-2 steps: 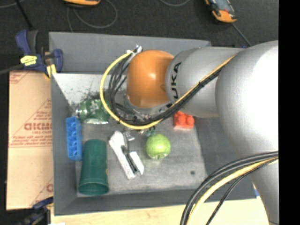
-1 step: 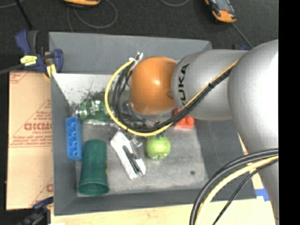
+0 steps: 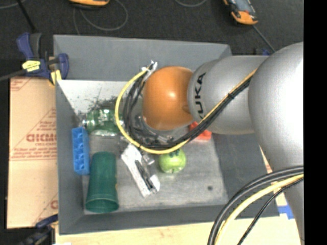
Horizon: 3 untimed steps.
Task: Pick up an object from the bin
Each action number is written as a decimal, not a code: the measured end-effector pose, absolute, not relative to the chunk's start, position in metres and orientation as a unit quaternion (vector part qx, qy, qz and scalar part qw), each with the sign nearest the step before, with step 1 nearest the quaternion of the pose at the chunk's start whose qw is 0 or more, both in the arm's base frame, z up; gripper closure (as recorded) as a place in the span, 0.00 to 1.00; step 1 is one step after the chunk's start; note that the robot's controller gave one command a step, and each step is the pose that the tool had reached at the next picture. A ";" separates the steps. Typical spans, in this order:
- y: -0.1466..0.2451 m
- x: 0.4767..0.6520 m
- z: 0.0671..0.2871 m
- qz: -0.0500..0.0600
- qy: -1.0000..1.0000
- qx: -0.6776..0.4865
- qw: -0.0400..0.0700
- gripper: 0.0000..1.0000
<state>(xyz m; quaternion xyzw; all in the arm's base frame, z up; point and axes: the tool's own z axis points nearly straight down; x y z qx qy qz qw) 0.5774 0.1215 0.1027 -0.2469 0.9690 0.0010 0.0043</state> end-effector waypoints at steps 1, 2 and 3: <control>0.118 0.577 0.087 0.000 0.928 -0.372 0.006 0.00; 0.119 0.535 0.085 -0.004 0.957 -0.290 0.024 1.00; 0.119 0.535 0.085 -0.003 0.957 -0.289 0.023 1.00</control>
Offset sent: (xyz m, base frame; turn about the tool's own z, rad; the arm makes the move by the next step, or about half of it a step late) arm -0.0572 -0.0020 -0.0327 -0.0902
